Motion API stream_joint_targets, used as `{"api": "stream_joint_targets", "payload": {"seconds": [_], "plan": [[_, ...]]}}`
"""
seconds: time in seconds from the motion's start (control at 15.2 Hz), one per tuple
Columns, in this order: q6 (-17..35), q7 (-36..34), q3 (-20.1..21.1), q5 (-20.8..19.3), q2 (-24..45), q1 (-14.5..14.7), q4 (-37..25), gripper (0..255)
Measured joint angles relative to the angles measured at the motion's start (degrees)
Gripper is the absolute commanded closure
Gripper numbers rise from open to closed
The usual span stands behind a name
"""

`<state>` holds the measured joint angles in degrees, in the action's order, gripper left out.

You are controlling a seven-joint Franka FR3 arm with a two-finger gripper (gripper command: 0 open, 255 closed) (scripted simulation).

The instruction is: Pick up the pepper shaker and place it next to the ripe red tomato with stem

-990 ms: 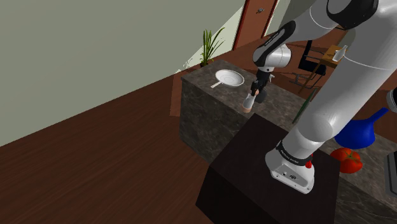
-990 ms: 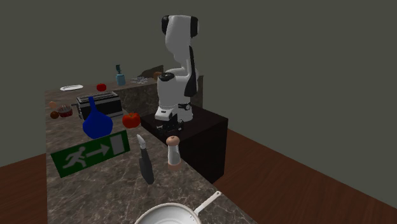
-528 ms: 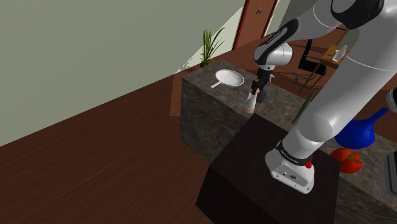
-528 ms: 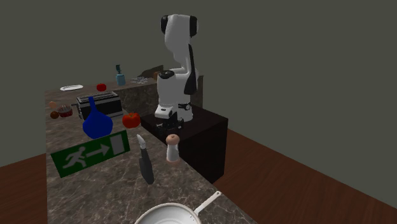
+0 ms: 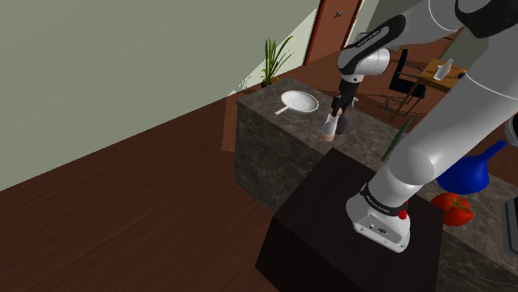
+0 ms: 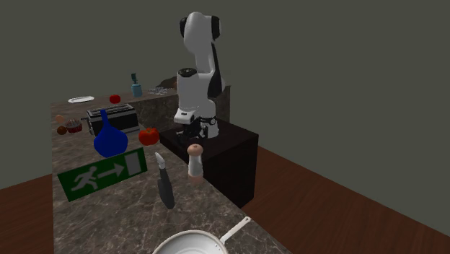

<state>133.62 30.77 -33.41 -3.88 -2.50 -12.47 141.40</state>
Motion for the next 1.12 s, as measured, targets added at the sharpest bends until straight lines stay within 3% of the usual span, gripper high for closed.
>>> {"api": "stream_joint_targets", "payload": {"seconds": [1.12], "plan": [[-14.2,-3.9,1.8,-5.0,-9.9,-0.6,-5.4,255]]}}
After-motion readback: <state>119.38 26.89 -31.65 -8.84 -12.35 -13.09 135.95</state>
